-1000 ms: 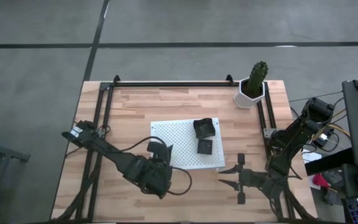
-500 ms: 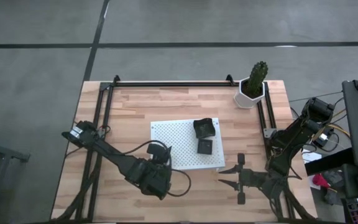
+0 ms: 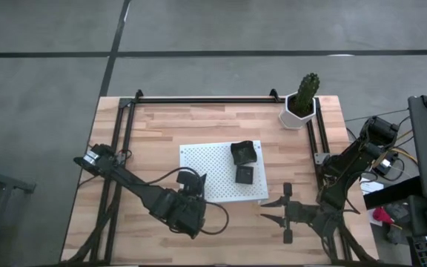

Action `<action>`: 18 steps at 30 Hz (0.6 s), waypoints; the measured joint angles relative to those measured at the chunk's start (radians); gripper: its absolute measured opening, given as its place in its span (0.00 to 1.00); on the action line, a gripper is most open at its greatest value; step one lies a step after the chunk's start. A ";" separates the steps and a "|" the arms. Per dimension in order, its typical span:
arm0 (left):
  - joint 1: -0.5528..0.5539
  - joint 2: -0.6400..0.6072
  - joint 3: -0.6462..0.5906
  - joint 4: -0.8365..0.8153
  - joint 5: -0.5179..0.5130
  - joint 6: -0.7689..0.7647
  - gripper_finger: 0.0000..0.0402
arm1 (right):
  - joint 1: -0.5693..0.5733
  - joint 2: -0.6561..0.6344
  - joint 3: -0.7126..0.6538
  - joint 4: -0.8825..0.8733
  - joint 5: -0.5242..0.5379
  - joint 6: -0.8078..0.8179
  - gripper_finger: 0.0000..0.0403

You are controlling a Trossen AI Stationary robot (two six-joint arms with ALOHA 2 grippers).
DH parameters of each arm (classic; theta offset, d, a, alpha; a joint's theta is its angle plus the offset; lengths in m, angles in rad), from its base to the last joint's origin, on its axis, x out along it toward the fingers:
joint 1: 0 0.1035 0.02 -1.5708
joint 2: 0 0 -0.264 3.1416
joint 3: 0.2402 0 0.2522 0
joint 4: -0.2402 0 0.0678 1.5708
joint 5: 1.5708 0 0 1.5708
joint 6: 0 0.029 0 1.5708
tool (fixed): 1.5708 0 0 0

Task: Pick & Place Mini shaped plates
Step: Stack the drop-shaped plate on the other drop-shaped plate on the shelf, then return to Home Position

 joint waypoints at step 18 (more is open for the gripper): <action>-0.002 -0.012 0.000 0.015 -0.002 -0.010 0.32 | 0.000 0.000 0.000 0.000 0.000 -0.001 0.31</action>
